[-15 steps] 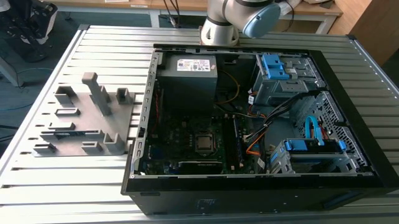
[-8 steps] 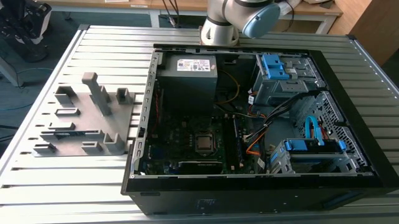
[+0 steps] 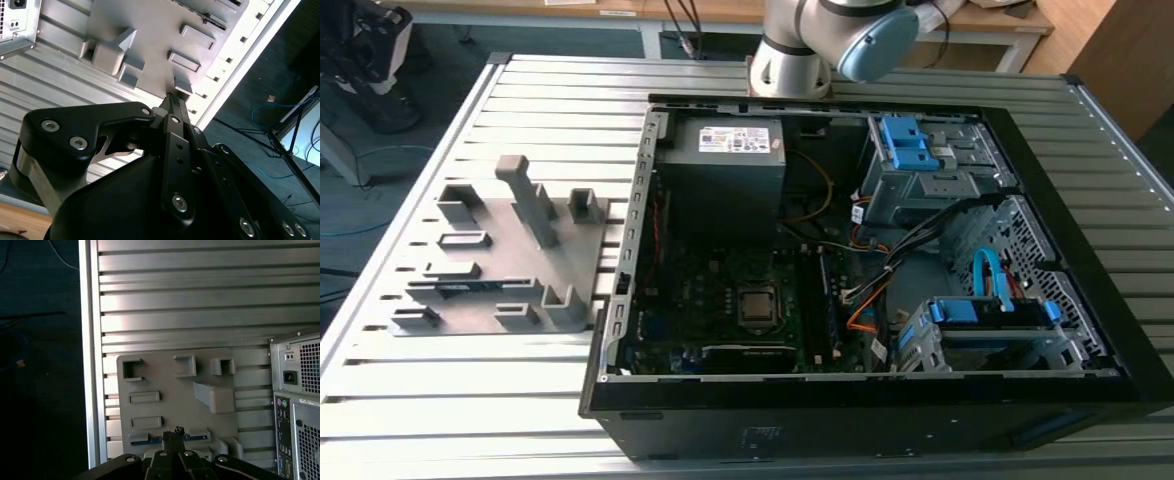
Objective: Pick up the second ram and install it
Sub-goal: 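Reach for the second ram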
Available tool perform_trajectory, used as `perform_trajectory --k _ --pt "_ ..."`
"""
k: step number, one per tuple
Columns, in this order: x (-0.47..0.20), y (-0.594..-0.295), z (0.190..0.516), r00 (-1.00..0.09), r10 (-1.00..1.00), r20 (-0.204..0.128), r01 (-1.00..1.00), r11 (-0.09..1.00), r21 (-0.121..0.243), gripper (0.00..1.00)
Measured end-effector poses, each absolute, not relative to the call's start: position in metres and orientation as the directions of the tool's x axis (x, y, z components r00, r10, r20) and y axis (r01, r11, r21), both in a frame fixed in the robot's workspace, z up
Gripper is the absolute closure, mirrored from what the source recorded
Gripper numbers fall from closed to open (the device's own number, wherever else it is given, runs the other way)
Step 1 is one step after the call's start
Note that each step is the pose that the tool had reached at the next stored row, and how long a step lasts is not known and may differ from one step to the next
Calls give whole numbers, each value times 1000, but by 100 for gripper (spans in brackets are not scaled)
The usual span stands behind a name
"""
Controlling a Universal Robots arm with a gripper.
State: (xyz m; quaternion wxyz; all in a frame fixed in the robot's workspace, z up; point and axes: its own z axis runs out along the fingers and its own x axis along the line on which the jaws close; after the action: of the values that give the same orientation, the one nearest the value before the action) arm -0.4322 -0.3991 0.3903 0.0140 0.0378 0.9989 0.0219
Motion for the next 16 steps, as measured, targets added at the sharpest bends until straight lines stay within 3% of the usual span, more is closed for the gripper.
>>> perform_trajectory --k 16 --pt "-451 -399 389 -997 76 -26 75 996 45 90"
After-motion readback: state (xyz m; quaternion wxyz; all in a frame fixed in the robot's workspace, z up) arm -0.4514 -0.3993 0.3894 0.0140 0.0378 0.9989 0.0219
